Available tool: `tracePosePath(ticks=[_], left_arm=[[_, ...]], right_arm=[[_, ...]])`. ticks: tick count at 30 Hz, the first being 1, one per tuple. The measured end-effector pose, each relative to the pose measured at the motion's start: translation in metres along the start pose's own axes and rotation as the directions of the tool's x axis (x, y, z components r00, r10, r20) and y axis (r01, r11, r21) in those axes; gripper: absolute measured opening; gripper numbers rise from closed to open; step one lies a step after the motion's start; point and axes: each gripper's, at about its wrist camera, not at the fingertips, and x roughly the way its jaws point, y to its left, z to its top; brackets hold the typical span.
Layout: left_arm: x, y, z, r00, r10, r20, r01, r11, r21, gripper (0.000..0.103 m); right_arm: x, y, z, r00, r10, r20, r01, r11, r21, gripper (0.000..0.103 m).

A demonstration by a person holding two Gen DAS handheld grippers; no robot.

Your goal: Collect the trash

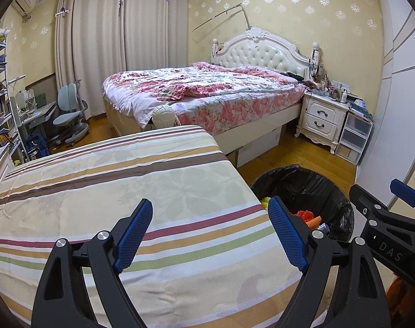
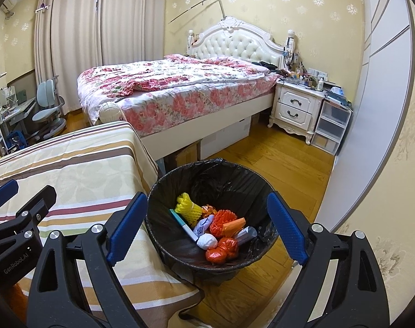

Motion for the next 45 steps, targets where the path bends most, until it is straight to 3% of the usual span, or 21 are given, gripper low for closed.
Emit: tracePosePath(ticks=[45], left_arm=[[0.0017,0.0032,-0.0063,1.000,-0.009,-0.013,0.009,1.000,-0.012,0.084]], right_arm=[[0.0002,0.0001,-0.0004,1.000,0.000,0.000,0.000,1.000,0.000,0.087]])
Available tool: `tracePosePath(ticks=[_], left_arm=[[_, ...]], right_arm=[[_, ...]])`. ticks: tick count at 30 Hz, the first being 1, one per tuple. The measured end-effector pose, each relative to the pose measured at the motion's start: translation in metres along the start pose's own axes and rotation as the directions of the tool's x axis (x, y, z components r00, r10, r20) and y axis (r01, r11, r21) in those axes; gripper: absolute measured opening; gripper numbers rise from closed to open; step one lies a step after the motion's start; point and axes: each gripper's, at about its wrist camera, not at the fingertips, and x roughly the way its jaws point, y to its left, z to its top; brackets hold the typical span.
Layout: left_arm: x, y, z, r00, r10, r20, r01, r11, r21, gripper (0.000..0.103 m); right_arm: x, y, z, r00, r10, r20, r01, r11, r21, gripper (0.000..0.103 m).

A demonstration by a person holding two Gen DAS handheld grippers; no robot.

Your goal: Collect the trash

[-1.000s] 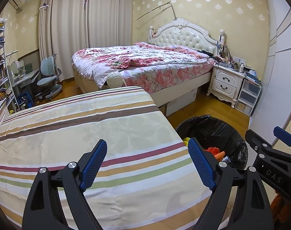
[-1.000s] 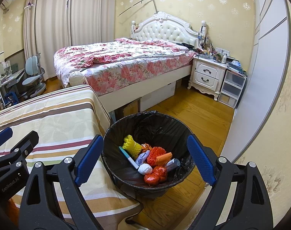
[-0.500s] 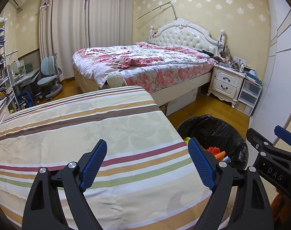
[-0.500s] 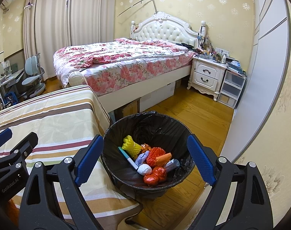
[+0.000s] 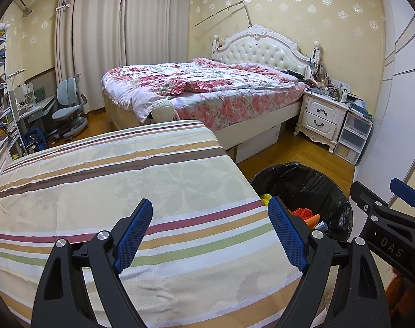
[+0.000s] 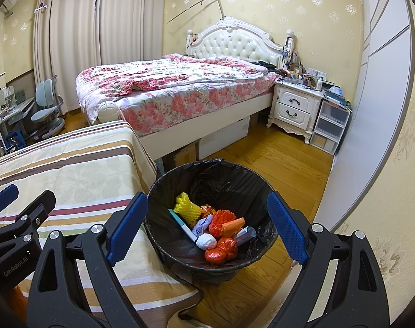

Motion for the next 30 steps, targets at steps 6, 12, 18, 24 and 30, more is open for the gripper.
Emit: tracePosePath(ticks=[6,12,18,24,30], left_arm=[[-0.0001,-0.0017,-0.0030,1.000,0.002,0.000,-0.002,1.000,0.001,0.084],[-0.0027,-0.0044,-0.0026,1.000,0.008,0.014,-0.008,1.000,0.012,0.084],[-0.0037,-0.0070,-0.0020,1.000,0.005,0.012,-0.005,1.000,0.031,0.084],[-0.0039,-0.0086,-0.0028,1.000,0.001,0.013,-0.001,0.999,0.037,0.084],[-0.0034,-0.0097,-0.0024,1.000,-0.003,0.011,0.003,0.999,0.037,0.084]], right_arm=[[0.0003,0.0001,0.0000,1.000,0.000,0.000,0.000,1.000,0.000,0.087],[0.0003,0.0002,0.0000,1.000,0.000,-0.001,0.000,1.000,0.000,0.087],[0.0001,0.0003,0.0000,1.000,0.000,0.000,0.000,1.000,-0.001,0.087],[0.0004,0.0004,0.0001,1.000,0.000,-0.001,0.000,1.000,-0.001,0.087],[0.0003,0.0005,0.0003,1.000,0.000,-0.001,0.000,1.000,-0.001,0.087]])
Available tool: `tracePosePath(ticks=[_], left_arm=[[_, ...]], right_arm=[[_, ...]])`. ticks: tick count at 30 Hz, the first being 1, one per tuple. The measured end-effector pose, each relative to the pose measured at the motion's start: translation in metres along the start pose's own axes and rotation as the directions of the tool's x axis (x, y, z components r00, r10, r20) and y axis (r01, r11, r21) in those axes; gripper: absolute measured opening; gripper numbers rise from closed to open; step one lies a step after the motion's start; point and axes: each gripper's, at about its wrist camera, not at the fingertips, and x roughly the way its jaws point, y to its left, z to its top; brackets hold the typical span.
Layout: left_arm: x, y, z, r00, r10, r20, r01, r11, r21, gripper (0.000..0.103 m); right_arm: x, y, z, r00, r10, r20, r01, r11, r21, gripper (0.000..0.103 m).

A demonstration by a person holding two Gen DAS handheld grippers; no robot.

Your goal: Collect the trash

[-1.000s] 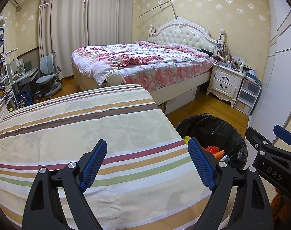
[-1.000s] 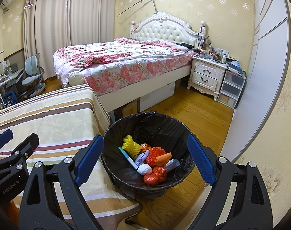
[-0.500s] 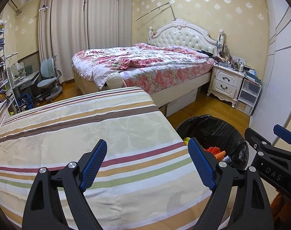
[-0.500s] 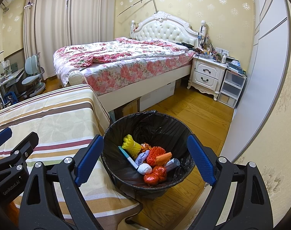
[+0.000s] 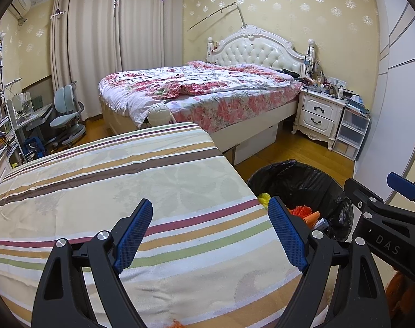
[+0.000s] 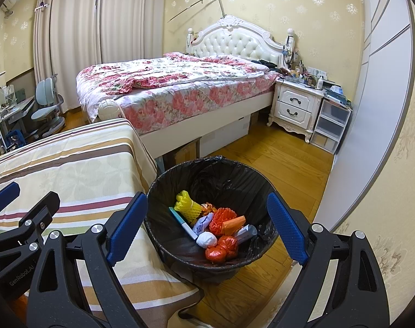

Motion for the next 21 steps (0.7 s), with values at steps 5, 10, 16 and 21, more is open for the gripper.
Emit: tracePosePath(ticks=[5,10,16,21], left_arm=[[-0.0006,-0.0017,-0.0001,1.000,-0.002,0.005,0.002,1.000,0.011,0.084],[-0.0001,-0.0021,-0.0002,1.000,-0.012,0.001,0.012,1.000,0.007,0.084],[0.0003,0.0015,0.0001,1.000,-0.020,0.001,0.020,1.000,-0.020,0.085],[0.0014,0.0042,-0.0003,1.000,0.005,0.009,-0.005,1.000,-0.018,0.085]], right_arm=[[-0.0001,0.0002,0.0001,1.000,0.000,0.000,0.000,1.000,0.000,0.087],[-0.0001,0.0003,0.0003,1.000,0.000,0.000,0.000,1.000,0.000,0.087],[-0.0001,0.0005,0.0005,1.000,0.000,-0.001,0.000,1.000,0.000,0.087],[-0.0003,0.0006,0.0008,1.000,0.000,-0.001,0.000,1.000,-0.001,0.087]])
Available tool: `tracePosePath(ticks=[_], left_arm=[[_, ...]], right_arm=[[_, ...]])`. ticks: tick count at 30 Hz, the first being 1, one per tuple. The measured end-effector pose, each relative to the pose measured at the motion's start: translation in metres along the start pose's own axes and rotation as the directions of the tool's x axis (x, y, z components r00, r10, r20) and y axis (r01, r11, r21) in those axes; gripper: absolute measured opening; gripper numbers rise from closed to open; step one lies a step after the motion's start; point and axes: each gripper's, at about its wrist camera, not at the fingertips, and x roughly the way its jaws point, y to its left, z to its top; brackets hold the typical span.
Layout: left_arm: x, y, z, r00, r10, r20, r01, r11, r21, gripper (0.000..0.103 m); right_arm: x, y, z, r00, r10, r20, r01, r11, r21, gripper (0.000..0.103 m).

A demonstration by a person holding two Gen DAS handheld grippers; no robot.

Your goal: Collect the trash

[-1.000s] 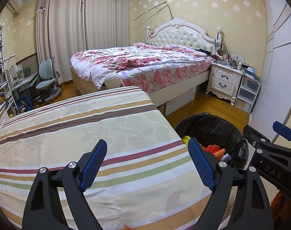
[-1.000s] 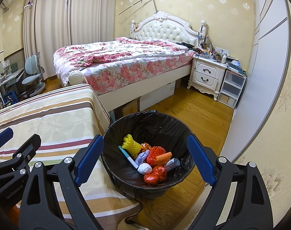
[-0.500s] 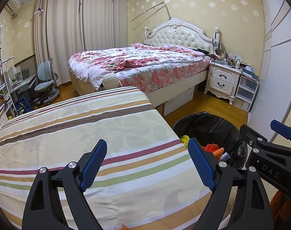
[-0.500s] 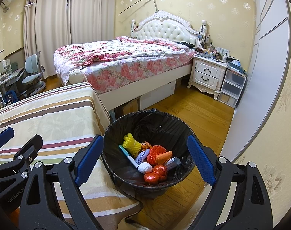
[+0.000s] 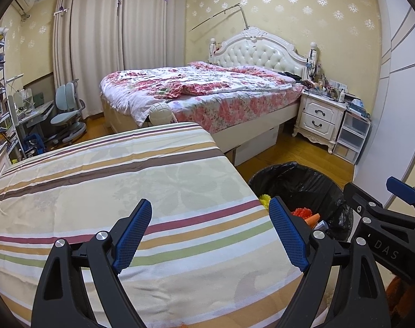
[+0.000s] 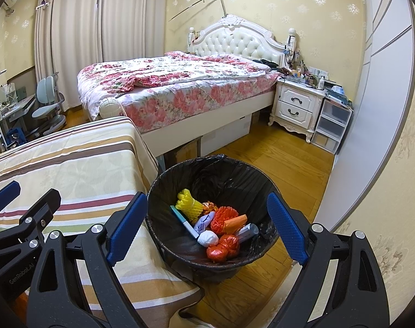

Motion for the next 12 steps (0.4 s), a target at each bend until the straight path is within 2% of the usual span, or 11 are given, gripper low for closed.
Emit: tracePosePath(ticks=[4,12], left_arm=[[0.002,0.001,-0.001,1.000,0.027,0.000,-0.027,1.000,0.005,0.086],[0.013,0.020,-0.005,0.997,0.051,-0.057,-0.052,0.998,-0.024,0.086]], right_arm=[[-0.001,0.001,0.000,1.000,0.002,0.000,-0.002,1.000,-0.001,0.087],[0.000,0.011,-0.008,1.000,0.021,-0.009,-0.021,1.000,-0.019,0.087]])
